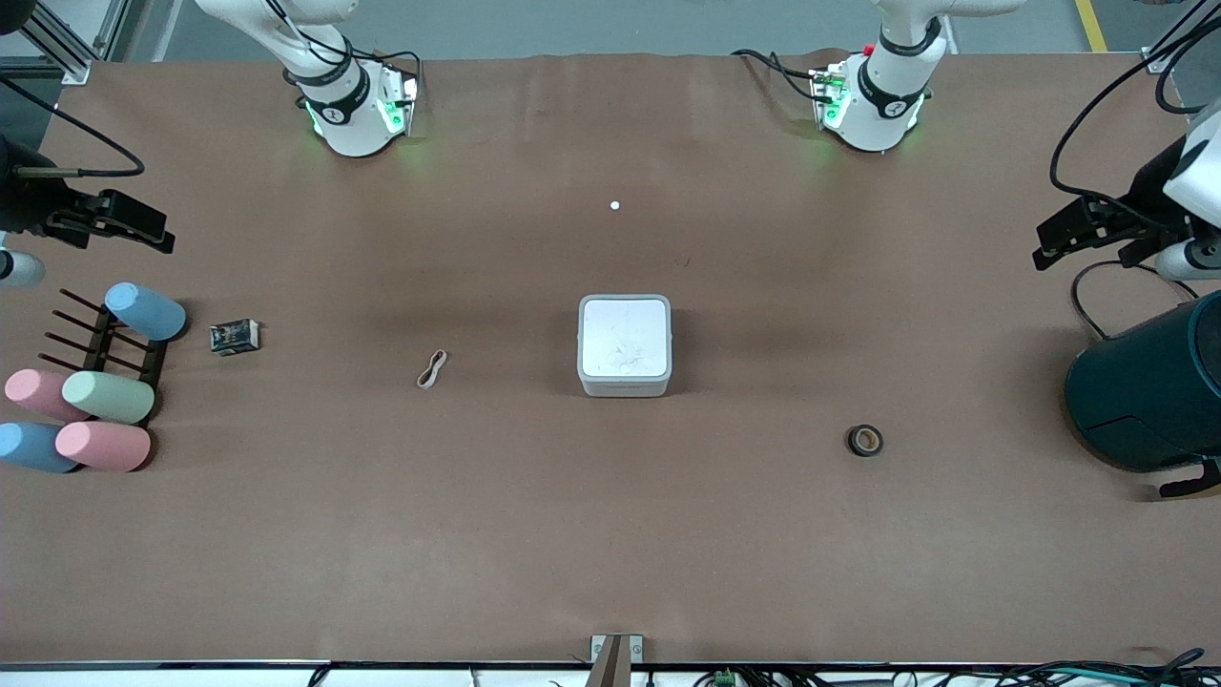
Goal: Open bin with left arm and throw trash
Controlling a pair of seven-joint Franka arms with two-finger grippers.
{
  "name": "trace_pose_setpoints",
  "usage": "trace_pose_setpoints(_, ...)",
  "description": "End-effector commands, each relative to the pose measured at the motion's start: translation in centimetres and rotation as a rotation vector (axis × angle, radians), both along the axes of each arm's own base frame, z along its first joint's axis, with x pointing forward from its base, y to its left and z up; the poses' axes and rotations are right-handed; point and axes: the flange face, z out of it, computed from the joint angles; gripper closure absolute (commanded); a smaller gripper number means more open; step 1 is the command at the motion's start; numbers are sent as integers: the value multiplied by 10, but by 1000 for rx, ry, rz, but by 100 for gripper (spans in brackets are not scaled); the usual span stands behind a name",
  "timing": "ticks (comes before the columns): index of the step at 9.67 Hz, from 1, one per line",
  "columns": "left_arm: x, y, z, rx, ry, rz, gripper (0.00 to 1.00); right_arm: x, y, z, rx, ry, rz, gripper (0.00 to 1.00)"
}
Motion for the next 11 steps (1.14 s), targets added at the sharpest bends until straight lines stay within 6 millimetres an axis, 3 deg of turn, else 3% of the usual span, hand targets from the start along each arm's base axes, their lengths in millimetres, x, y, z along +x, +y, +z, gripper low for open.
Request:
trace_pose_setpoints(1,3,5,5,23,10,-16,0,-4,-3,0,-5,5,2,0)
trace_pose_setpoints(2,4,2,2,25,17,-28,0,-4,-3,-1,-5,8,3,0)
trace_pose_setpoints(4,-1,-26,-9,-19,89,-58,1,-3,-4,-11,-5,25,1,0)
trace_pose_setpoints(5,3,-51,-28,-62,130,-67,33,-1,-11,-23,-3,40,-12,0)
trace_pose_setpoints(6,11,-81,-51,-76,169,-110,62,2,-16,-50,-4,66,-20,0)
trace_pose_setpoints(8,32,-168,-106,-89,127,-210,87,1,-55,-140,-1,89,-85,0)
trace_pose_setpoints(9,37,-227,-144,-100,97,-218,100,-1,-69,-189,12,67,-39,0)
trace_pose_setpoints(10,38,-277,-182,-117,68,-152,100,-14,-74,-243,19,43,5,0)
trace_pose_setpoints(11,36,-320,-209,-141,29,-142,100,-28,-100,-280,35,19,80,0)
